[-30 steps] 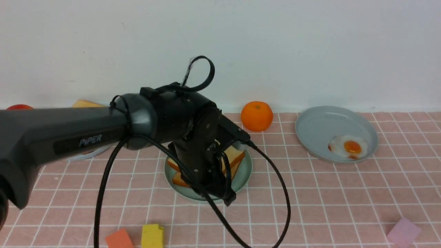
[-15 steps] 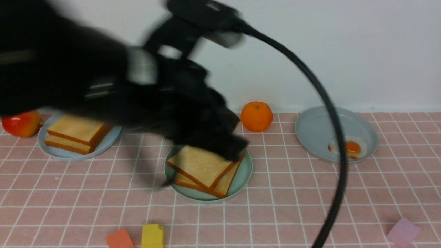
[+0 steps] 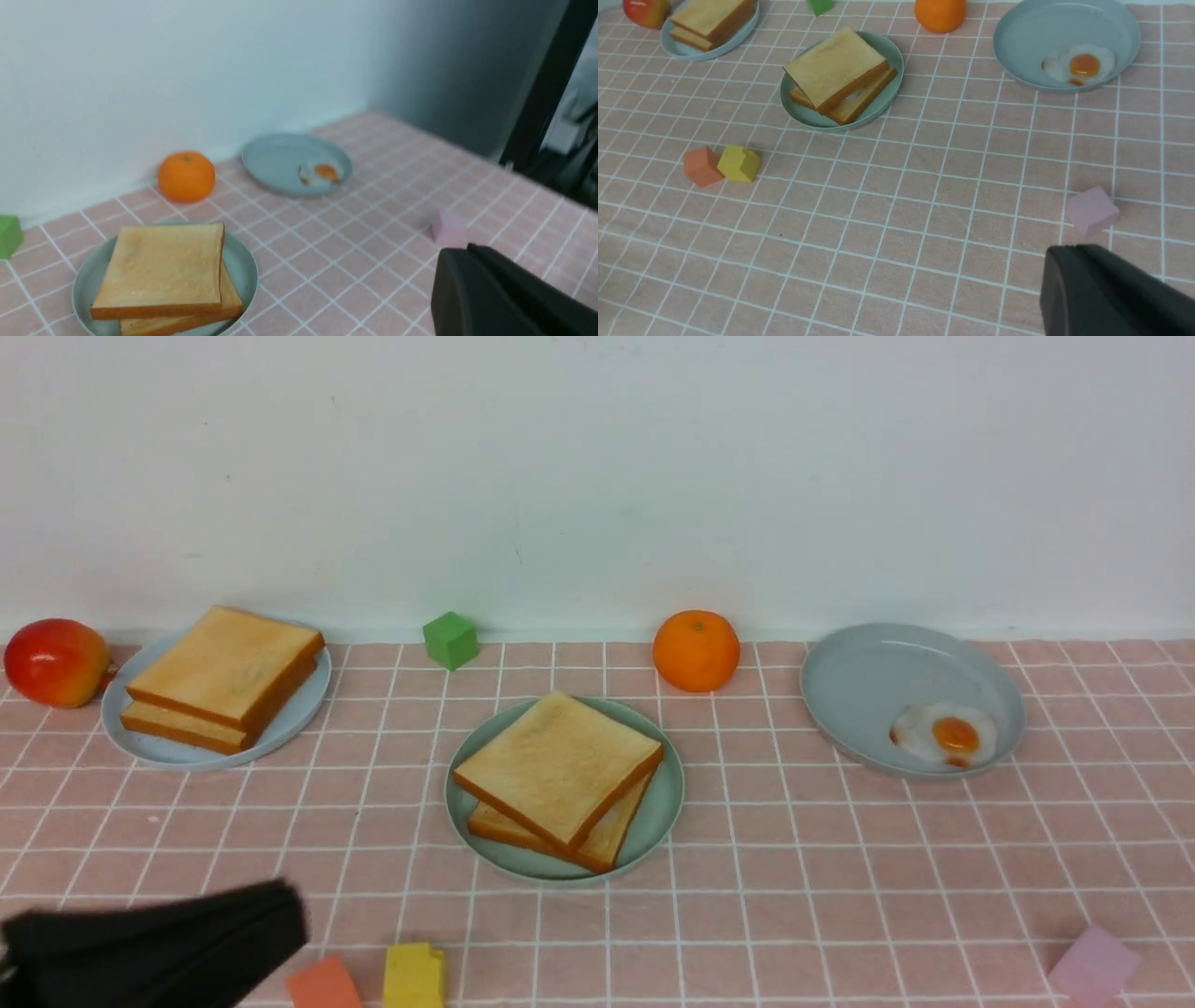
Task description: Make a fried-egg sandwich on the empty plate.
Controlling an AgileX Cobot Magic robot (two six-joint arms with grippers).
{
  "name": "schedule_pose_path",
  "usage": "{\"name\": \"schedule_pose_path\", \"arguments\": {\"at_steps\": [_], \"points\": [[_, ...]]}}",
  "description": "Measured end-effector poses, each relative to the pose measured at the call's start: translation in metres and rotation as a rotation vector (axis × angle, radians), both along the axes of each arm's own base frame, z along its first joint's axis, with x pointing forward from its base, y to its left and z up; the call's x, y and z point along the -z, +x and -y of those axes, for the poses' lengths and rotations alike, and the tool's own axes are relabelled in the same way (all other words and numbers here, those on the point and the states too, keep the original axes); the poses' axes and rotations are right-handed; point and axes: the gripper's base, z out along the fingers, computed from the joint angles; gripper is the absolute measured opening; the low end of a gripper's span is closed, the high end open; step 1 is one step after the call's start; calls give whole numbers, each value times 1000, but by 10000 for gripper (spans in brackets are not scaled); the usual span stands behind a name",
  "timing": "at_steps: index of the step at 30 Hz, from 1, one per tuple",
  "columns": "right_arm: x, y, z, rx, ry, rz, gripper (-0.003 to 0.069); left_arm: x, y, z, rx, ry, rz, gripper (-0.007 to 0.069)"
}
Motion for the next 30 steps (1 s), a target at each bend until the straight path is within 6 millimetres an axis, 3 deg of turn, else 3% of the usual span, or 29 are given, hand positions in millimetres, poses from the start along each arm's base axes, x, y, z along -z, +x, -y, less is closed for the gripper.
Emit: {"name": "schedule_pose_path", "arguments": {"at_steps": [9, 16, 23, 26, 30], "points": [[1, 0, 0, 2, 2, -3, 51, 18, -10, -10, 3, -18, 4, -13], [16, -3, 1, 28, -5, -18, 61, 20, -11, -10, 7, -2, -11, -13], [56, -8, 4, 166, -35, -36, 52, 20, -11, -10, 7, -2, -12, -13], [83, 5, 0, 198, -47, 105, -6, 20, -11, -9, 8, -1, -13, -13], [141, 34, -2, 255, -63, 260, -11, 20, -11, -9, 8, -1, -13, -10]]}}
